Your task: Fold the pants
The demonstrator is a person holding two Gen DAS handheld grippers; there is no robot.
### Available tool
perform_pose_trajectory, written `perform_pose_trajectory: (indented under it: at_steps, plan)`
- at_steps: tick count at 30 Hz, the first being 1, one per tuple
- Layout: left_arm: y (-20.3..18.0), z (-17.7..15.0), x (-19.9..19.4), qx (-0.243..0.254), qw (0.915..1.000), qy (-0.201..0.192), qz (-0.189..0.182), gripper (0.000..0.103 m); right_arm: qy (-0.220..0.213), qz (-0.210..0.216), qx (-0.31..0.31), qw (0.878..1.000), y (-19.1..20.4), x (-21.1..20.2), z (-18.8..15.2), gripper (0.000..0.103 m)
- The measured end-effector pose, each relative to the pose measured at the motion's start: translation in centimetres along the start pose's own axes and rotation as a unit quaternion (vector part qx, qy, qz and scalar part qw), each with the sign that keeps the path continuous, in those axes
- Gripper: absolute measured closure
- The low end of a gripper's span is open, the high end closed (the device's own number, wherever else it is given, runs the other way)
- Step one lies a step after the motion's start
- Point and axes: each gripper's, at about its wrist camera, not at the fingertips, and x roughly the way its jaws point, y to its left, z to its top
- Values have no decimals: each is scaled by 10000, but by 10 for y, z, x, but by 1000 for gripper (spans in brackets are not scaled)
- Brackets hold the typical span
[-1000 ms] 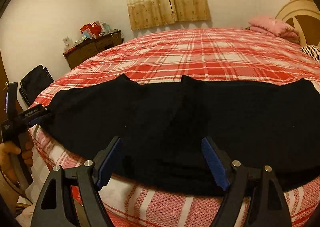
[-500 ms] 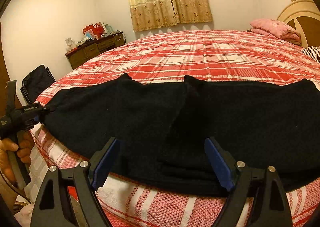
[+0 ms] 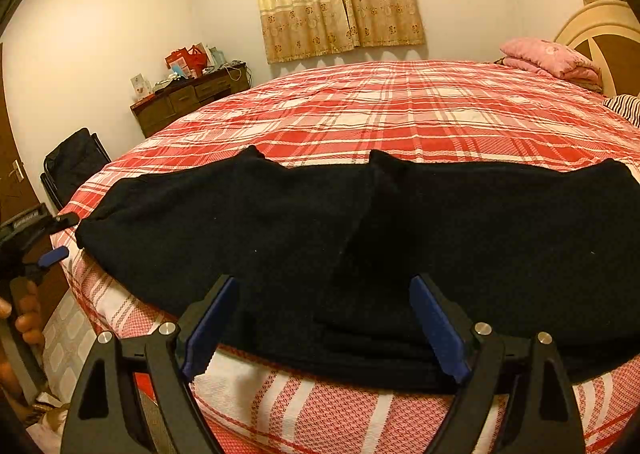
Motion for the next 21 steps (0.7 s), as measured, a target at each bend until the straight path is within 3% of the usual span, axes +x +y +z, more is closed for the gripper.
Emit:
perform_pose_trajectory:
  at_steps: [3,5,11,12,14,16,21]
  plan:
    - [-10,-10,14,74,9995,290,-83,34,0,6,-2,10000,0,0,0,13]
    - [-3,-11,23,-301,9982,467,-208,34,4,13,0,10000,0,0,0,13]
    - [9,14,35,-1204,9884,395,-840,35,5,0,-10,10000,1,0,0,13]
    - [9,16,38,-1269,9872,405,-873,37,6,-1,-11,10000,1,1,-1,13]
    - [8,19,40,-1219,9883,368,-844,69,5,1,-23,10000,0,0,-1,13]
    - [7,18,45,-1026,9907,453,-766,81,5,4,-29,10000,-1,1,-1,12]
    - [1,19,40,-744,9932,458,-767,86,8,-11,-56,10000,1,0,-1,12]
